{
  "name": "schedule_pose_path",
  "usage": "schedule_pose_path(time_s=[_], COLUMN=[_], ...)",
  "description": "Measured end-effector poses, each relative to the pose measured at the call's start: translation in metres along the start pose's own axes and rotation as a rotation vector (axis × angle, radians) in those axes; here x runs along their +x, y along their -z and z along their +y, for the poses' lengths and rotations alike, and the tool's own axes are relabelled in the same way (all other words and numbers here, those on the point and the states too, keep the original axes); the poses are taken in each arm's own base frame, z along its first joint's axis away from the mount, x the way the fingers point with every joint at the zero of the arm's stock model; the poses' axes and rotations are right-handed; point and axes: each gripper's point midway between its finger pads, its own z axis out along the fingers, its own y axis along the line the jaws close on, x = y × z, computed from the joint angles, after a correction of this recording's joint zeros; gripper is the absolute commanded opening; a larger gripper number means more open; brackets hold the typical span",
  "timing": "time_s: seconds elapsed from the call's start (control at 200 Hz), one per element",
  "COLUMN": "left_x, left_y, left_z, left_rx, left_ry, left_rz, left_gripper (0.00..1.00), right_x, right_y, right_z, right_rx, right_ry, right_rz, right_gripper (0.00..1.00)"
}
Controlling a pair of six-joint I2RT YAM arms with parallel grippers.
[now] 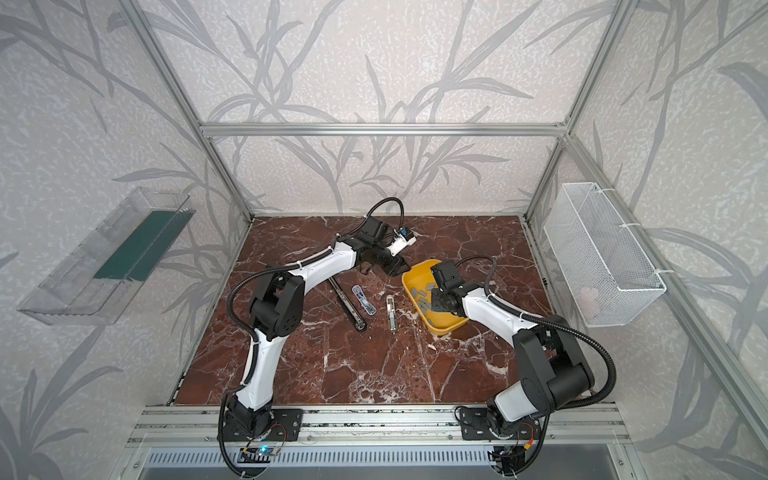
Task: Load the staples into the stapler
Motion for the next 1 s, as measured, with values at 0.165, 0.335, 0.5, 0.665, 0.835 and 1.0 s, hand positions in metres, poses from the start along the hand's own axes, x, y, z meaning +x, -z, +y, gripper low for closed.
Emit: schedule_pose_path(time_s=[0.165, 0.335, 0.5, 0.665, 0.835, 1.0], left_x=[0.006, 0.000, -0.013, -0.017, -0.014, -0.013], left_y=[-0.011, -0.018, -0.025, -0.031, -0.032, -0.034], left_z=[0.000, 0.002, 0.005, 0.005, -0.010, -0.029], left_rx=[0.008, 0.018, 0.029, 0.048, 0.101, 0.160], left_ry=[-0.003, -0.011, -0.041, -0.073, -0.131, -0.186], left_rz=[0.040, 0.052, 0.042, 0.050, 0.064, 0.066], left_gripper=[0.36, 0.20, 0.14, 0.12, 0.03, 0.00], right_x=[0.000, -0.001, 0.001, 0.004, 0.004, 0.003], right_y=[0.000, 0.003, 0.006, 0.005, 0.005, 0.005], right_z=[0.000, 0.000, -0.002, -0.003, -0.001, 0.000], right_rx=[-0.001, -0.006, -0.010, -0.010, -0.019, -0.024], right_ry=[-0.001, -0.004, -0.009, -0.010, -0.013, -0.014], right_rz=[-0.001, -0.012, -0.020, -0.018, -0.023, -0.026], right_gripper=[0.25, 0.25, 0.24, 0.24, 0.24, 0.24])
